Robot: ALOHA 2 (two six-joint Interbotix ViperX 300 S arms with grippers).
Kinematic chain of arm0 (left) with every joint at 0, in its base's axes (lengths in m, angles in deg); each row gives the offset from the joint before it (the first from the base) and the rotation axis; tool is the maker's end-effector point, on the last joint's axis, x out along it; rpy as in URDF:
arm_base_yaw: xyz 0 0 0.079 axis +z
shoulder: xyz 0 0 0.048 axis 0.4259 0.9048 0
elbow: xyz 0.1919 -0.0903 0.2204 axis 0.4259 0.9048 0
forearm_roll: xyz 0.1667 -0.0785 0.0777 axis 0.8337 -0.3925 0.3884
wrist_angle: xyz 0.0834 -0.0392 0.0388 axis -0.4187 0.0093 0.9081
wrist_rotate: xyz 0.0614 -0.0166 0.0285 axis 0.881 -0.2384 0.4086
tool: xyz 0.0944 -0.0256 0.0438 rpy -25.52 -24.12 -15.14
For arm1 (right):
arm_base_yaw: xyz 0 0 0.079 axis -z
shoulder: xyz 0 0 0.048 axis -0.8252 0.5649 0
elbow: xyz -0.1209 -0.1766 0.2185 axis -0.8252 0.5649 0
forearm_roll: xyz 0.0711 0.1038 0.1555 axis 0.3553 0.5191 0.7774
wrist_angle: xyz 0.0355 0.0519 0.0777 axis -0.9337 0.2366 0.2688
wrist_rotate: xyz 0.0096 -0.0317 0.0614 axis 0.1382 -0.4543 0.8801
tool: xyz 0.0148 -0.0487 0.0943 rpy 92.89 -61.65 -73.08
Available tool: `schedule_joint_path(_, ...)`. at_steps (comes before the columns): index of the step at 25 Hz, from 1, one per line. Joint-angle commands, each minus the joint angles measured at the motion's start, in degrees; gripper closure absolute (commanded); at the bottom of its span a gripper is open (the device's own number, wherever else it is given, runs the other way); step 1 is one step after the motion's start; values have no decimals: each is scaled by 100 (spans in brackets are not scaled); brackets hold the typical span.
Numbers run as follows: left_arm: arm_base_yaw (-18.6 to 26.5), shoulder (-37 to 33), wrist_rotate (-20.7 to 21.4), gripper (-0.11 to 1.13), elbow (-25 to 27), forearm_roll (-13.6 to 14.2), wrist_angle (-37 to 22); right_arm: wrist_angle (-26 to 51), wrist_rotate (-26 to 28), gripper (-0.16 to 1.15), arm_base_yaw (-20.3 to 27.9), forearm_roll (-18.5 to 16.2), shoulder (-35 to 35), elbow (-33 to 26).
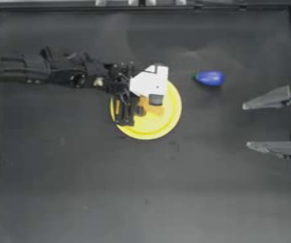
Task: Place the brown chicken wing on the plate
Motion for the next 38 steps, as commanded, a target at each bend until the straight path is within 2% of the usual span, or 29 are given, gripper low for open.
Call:
schedule_joint_path(1, 9, -123, 44, 81, -220, 0, 9, -53, 9, -1, 0, 18, -9, -18)
schedule_joint_path(4, 35, -114, 44, 79, -237, 9, -9, -53, 9, -1, 0, 18, -79, 18)
schedule_joint_path(7, 53, -97, 35, 66, -264, 9, -18, -53, 18, -1, 0, 18, -141, 62)
schedule_joint_path(9, 62, -97, 26, 48, -281, 9, -26, -53, 9, -1, 0, 18, -149, 79)
schedule_joint_path(13, 70, -97, 0, 0, -325, 9, -79, -53, 0, -1, 0, 9, -149, 79)
schedule_joint_path(14, 70, -97, 0, -5, -343, 9, -105, -53, 0, -1, 9, 9, -149, 70)
schedule_joint_path(15, 70, -97, 0, -6, -343, 9, -132, -53, 0, -1, 0, 18, -149, 79)
schedule_joint_path(18, 79, -114, -9, 4, -378, 18, -193, -44, -9, -1, 0, 18, -149, 79)
schedule_joint_path(24, 123, -308, -9, 0, -387, 53, -237, -35, 0, -1, 0, 18, -149, 70)
schedule_joint_path(32, 220, -782, 9, 0, -396, 237, -237, 0, 0, -1, 0, 18, -149, 70)
schedule_joint_path(38, 211, -1318, 26, 0, -290, 141, -237, 0, 9, -1, 0, 18, -158, 62)
